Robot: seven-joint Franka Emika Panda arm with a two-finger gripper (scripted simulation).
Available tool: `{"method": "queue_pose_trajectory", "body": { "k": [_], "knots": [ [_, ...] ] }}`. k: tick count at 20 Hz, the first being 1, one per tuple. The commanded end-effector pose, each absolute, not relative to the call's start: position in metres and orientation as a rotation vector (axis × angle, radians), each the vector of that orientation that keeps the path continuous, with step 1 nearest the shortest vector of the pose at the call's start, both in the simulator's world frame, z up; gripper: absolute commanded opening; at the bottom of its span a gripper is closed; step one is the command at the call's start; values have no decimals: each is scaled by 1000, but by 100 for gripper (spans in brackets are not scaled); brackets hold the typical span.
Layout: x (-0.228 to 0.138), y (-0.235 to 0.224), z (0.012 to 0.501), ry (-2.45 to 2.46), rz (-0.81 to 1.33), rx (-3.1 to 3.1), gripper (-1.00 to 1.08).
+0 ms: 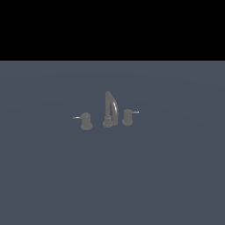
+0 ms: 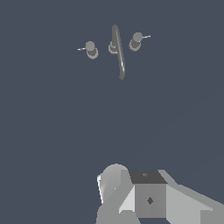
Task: Turn on the faucet by rotating a designated handle.
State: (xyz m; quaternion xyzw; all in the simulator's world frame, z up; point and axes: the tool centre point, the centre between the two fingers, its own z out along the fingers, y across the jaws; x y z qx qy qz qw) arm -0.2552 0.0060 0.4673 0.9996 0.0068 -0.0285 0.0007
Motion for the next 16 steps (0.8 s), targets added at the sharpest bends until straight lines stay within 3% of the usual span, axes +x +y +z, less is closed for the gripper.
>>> {"method": "queue_pose_trajectory", "body": {
  "k": [1,16],
  "knots": [
    [-255,6,467,21,-89,3139,-100],
    [-246,-3,477,17,-53,3103,-100]
  ]
}}
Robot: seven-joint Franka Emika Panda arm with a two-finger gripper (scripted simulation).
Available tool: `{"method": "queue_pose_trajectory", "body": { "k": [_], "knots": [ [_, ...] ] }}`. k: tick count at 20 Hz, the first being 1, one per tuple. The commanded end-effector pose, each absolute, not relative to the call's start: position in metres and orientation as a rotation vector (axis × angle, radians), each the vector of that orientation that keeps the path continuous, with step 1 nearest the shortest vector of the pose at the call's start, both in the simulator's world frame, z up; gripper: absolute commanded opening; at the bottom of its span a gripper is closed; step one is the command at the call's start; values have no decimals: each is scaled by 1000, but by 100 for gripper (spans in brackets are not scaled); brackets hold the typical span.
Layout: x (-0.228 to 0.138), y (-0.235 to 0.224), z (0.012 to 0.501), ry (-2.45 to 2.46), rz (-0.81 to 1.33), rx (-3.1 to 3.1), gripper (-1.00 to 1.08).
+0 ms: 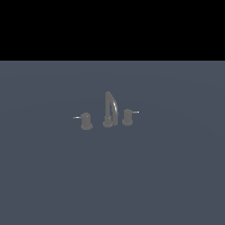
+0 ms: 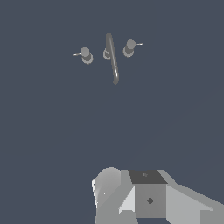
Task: Turn on the faucet by rotating a designated handle.
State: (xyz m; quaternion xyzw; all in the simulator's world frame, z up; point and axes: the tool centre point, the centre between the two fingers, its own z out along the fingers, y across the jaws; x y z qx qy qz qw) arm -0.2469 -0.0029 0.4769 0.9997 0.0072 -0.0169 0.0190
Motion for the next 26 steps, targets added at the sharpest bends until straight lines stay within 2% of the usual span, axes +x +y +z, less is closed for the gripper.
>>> {"method": "queue_pose_trajectory", "body": {
  "k": [1,12,26],
  "knots": [
    [-244,-3,476,10,-52,3103,-100],
    [-198,-7,465,-183,-45,3108,-100],
    [-87,-21,411,-673,-34,3061,-100]
  ]
}}
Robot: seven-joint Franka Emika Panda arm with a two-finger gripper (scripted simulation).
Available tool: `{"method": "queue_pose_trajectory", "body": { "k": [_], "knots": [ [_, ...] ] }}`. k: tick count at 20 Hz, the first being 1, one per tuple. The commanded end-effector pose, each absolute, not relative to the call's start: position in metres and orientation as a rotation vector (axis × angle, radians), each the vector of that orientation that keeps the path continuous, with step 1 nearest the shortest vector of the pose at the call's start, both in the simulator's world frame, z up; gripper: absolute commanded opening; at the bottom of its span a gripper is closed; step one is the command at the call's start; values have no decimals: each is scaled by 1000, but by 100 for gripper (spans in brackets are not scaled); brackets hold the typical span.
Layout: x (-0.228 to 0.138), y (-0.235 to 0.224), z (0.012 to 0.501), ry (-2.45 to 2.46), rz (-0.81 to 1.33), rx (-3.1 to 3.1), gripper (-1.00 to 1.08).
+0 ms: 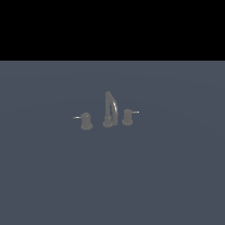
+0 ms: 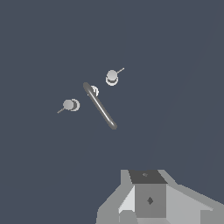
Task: Turn on the faucet by rotating a designated handle.
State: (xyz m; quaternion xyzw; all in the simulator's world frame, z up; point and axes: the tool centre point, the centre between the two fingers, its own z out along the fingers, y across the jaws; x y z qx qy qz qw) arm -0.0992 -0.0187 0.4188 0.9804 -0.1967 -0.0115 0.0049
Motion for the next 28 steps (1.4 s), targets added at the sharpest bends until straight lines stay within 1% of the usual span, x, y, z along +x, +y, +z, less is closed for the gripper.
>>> {"method": "queue_pose_trajectory", "body": {
  "k": [1,15,22,28],
  "knots": [
    [-79,-22,405,-710,-34,3054,-100],
    [19,-45,307,-1217,-26,2901,-100],
    [58,-59,245,-1460,-22,2789,-100],
    [83,-72,186,-1659,-16,2674,-100]
  ]
}}
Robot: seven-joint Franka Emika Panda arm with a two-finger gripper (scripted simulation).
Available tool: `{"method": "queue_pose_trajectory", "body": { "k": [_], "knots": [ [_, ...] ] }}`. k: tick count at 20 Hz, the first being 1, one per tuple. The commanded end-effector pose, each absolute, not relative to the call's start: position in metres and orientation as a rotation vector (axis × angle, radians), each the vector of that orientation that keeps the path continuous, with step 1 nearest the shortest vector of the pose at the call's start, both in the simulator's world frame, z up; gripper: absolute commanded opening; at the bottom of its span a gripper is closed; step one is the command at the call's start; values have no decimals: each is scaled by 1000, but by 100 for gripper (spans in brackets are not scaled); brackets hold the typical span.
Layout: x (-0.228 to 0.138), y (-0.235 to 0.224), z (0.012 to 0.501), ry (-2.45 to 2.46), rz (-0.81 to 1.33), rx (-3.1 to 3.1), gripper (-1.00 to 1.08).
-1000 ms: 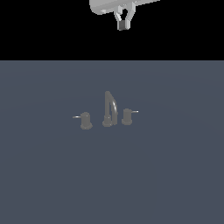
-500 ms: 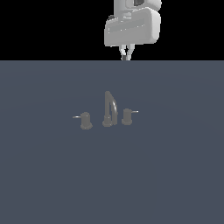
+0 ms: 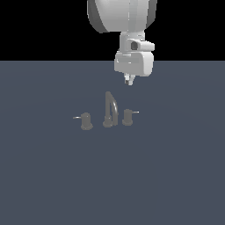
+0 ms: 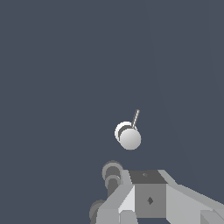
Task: Turn on the faucet by rotating a designated handle.
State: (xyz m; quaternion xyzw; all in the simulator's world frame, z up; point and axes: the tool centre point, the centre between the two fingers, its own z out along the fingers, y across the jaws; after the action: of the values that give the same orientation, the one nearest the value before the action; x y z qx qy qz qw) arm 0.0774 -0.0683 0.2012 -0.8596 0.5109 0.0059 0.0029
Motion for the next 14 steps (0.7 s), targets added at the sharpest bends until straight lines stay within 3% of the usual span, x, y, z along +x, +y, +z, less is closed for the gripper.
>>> {"method": "queue_pose_trajectory", "body": {
  "k": [1,14],
  "knots": [
    [87,-74,175,1685,15,-2645,-100],
    [109,-93,78,1963,2,-2452,-100]
  ]
}}
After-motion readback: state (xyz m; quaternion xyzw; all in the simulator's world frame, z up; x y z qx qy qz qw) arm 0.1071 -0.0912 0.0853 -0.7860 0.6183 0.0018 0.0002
